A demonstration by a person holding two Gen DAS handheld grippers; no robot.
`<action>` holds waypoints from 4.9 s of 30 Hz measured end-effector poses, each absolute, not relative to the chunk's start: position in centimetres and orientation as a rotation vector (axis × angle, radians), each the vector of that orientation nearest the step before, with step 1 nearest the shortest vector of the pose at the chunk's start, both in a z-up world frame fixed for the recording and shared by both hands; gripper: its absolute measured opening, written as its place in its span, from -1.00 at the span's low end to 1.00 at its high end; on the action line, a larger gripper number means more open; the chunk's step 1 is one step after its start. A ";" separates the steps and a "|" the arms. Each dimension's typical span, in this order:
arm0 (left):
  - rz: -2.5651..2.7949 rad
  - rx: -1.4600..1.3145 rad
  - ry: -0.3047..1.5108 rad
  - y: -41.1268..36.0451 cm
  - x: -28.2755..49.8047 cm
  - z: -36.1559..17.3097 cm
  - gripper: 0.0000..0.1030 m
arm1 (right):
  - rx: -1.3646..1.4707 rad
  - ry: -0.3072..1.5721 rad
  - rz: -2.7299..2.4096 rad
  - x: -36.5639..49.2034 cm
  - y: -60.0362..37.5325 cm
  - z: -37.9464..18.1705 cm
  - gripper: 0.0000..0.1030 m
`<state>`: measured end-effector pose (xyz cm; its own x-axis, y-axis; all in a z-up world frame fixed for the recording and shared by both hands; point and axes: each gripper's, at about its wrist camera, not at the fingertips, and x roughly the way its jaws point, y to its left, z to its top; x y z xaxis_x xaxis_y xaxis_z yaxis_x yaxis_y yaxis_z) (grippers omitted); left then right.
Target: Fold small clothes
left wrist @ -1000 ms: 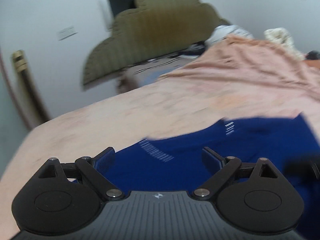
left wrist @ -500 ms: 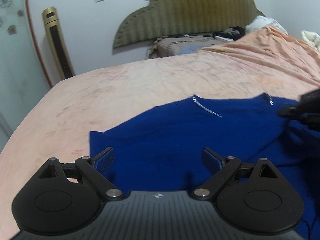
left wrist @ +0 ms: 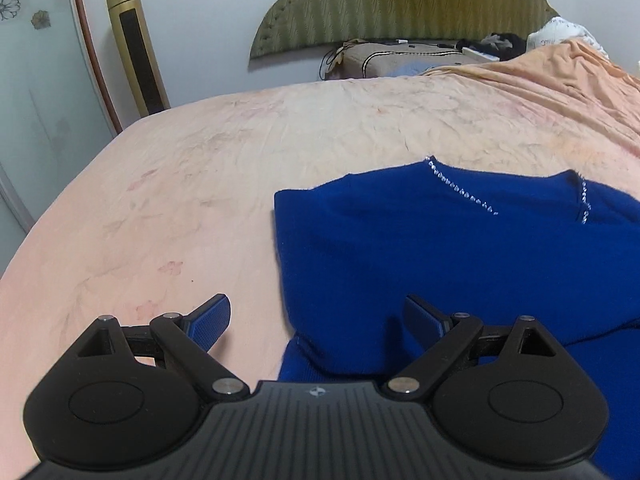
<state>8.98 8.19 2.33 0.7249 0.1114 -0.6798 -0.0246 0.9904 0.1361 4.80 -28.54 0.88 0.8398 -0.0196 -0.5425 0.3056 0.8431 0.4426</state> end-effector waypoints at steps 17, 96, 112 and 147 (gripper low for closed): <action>0.050 0.155 0.779 7.1 8.2 2.0 0.82 | 0.342 0.472 -0.323 1.6 -26.8 2.3 -0.06; -0.019 0.097 0.707 6.0 -0.4 -1.5 0.93 | 0.123 0.676 -0.039 -5.7 -18.3 -1.0 1.00; -0.026 0.083 0.704 6.2 -0.4 -1.6 0.95 | 0.117 0.674 -0.036 -5.8 -18.3 -1.0 1.00; -0.027 0.081 0.704 6.2 -0.4 -1.6 0.97 | 0.122 0.671 -0.034 -5.9 -18.2 -1.0 1.00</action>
<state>-0.40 6.22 -1.61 0.7618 0.0030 -0.6478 0.0519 0.9965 0.0656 -5.88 -18.22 -0.98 0.7827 0.0077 -0.6224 0.0707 0.9923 0.1013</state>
